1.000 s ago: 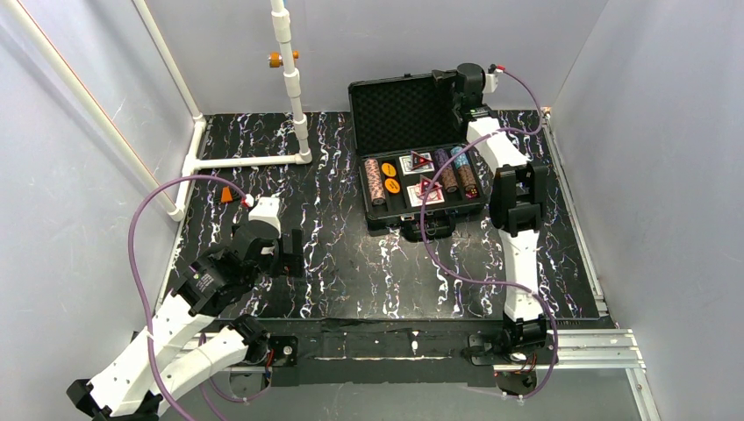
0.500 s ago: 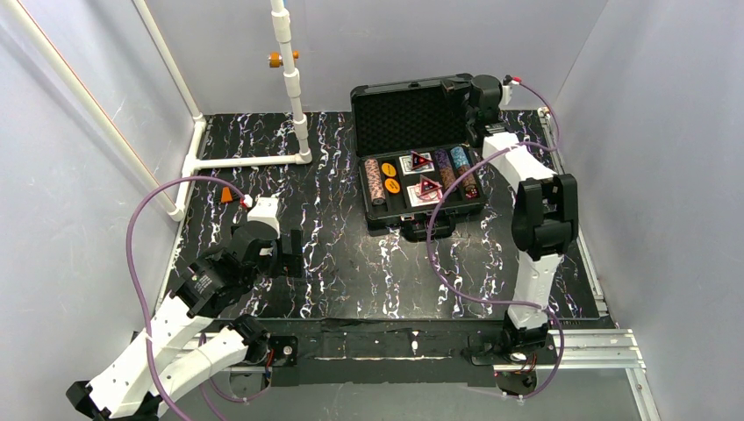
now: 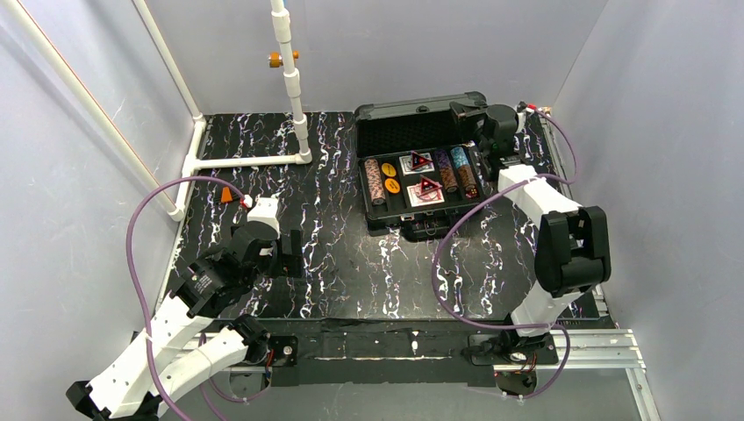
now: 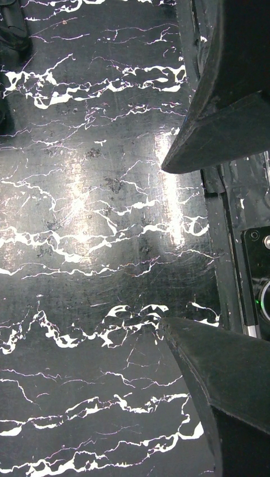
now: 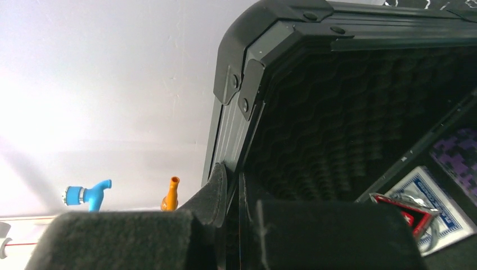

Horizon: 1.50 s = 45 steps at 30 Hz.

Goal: Pack up texas hold em set

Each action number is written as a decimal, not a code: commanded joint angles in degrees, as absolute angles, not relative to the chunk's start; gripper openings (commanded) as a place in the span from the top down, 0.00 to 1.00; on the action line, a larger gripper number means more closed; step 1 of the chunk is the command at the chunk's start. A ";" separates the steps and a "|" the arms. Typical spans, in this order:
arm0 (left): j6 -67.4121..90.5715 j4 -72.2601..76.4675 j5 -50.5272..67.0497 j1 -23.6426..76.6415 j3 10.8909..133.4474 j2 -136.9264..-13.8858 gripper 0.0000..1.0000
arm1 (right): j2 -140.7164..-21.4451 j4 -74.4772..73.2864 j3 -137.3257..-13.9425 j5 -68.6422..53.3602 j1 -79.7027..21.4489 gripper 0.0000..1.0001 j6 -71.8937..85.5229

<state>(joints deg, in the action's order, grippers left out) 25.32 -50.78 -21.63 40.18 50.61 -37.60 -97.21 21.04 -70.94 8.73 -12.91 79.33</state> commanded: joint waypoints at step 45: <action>25.14 -51.87 -22.10 39.82 50.53 -39.63 0.01 | -54.74 -14.31 -31.91 13.04 -12.83 0.19 60.73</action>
<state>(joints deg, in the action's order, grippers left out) 25.32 -51.03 -21.58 40.18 50.61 -39.27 -59.81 -7.77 -32.99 9.23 -13.43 63.79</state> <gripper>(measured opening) 0.993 0.758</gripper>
